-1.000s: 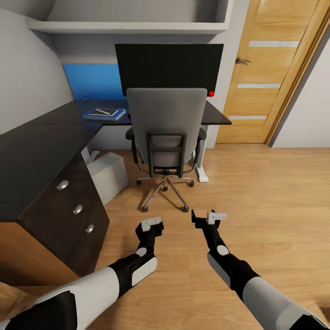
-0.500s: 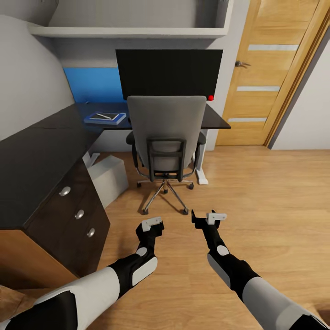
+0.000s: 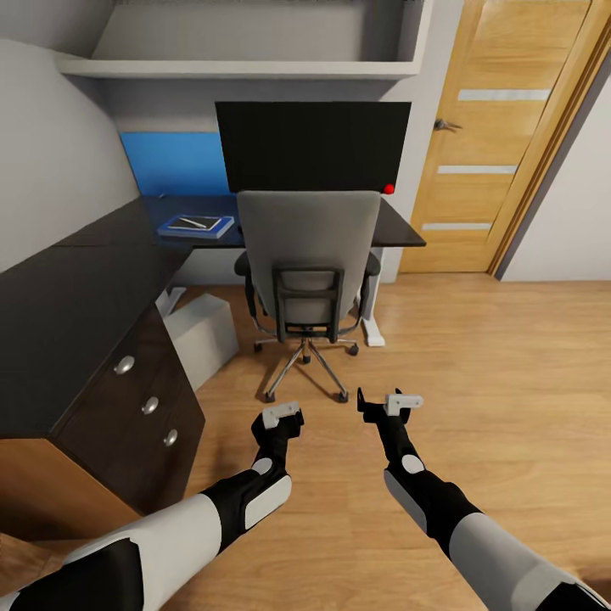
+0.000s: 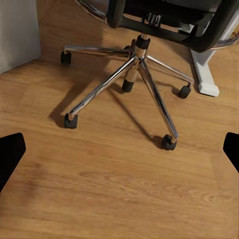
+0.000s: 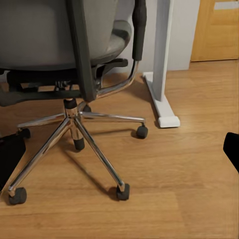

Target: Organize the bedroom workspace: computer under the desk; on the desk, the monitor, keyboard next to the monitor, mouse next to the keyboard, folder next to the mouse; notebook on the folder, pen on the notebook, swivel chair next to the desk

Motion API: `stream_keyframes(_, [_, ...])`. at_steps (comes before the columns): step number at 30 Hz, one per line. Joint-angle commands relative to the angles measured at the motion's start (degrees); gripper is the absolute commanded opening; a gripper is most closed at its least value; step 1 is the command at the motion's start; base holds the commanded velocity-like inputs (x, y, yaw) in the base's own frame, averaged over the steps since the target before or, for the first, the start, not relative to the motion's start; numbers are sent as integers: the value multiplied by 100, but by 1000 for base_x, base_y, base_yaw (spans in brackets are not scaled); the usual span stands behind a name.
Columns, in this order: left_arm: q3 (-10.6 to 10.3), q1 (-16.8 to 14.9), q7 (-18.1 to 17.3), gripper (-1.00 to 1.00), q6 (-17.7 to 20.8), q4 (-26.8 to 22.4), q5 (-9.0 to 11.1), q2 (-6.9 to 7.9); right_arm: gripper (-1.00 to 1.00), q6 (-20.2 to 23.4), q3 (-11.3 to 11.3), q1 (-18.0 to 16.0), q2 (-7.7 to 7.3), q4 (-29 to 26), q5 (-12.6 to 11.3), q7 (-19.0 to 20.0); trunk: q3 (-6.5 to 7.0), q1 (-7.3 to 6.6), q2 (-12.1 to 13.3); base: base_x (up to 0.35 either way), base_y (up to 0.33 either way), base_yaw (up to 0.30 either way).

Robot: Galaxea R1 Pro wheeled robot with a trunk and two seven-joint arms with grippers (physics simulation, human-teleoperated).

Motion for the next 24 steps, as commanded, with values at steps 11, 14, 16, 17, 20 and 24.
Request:
stream_keyframes(11, [-49, -9, 36, 100, -29, -3, 39, 2, 100, -157, 54, -7, -8, 57, -33, -55, 278, -243, 440, 0, 0, 0])
stream_keyframes(14, [-48, -9, 36, 100, -20, -3, 89, 3, 100, -239, 55, -7, -7, 124, -33, -54, 358, -309, 561, 0, 0, 0])
stream_keyframes(16, [-48, -9, 36, 100, 2, -3, 194, 6, 100, -263, 53, -3, -13, 147, -34, -55, 412, -353, 641, 0, 0, 0])
stream_keyframes(17, [-50, -9, 36, 100, 17, -3, 268, 5, 100, -272, 51, -4, -16, 159, -36, -55, 439, -375, 681, 0, 0, 0])
stream_keyframes(20, [-54, -9, 29, 100, 91, 0, 635, 6, 100, -300, 45, 3, -21, 212, -42, -60, 520, -441, 801, 0, 0, 0])
stream_keyframes(24, [-63, -3, 22, 100, 348, 4, 940, 4, 100, -360, 46, 25, -22, 386, -48, -75, 629, -528, 962, 0, 0, 0])
